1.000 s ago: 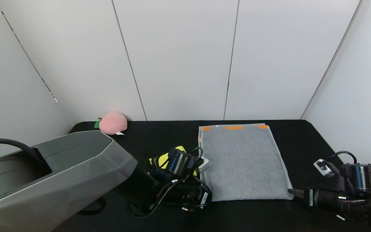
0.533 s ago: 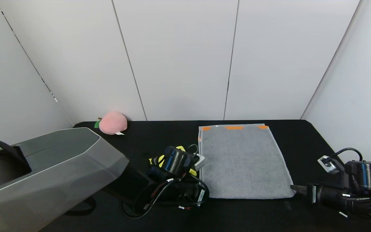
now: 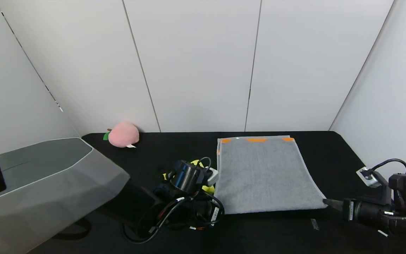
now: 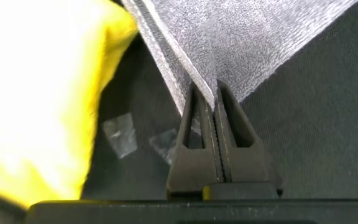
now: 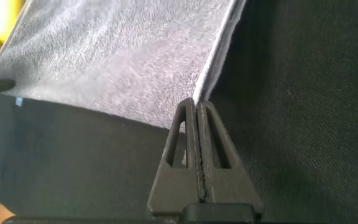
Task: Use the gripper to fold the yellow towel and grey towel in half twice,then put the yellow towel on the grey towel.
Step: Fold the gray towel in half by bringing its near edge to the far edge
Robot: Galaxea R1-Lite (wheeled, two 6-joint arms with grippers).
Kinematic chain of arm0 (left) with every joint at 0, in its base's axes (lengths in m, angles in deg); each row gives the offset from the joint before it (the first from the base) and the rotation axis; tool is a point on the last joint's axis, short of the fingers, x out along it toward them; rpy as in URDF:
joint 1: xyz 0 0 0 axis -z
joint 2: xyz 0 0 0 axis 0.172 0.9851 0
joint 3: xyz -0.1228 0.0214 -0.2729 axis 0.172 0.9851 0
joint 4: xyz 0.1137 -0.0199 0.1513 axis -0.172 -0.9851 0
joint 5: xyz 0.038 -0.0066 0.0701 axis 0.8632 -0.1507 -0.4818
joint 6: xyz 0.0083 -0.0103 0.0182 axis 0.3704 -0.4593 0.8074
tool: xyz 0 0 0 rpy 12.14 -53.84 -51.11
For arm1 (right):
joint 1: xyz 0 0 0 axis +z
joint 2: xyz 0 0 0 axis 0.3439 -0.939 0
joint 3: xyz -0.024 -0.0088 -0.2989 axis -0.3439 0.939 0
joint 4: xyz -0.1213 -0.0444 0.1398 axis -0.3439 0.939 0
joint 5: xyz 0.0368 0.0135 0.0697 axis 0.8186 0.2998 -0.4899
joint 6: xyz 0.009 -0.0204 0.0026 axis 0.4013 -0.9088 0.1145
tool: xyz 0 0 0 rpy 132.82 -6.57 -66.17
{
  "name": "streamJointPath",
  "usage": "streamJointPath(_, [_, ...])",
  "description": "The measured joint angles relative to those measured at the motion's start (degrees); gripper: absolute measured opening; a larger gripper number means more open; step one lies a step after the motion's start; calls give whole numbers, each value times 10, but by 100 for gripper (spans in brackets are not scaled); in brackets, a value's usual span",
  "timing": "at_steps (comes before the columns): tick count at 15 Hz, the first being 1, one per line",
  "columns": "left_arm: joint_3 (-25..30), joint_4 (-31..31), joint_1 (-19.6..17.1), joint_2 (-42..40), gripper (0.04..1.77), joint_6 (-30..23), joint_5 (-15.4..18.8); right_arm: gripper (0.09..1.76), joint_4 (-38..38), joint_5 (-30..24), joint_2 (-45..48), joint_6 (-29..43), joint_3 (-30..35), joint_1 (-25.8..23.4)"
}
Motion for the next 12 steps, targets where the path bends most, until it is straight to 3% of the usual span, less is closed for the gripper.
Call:
streamJointPath(4, [27,-6,8,-39,10,0,-4,11,2,0,37,2,21,3])
streamJointPath(12, [57,-29,64,-114,10,2,-72,11,8,0,126,3,52,12])
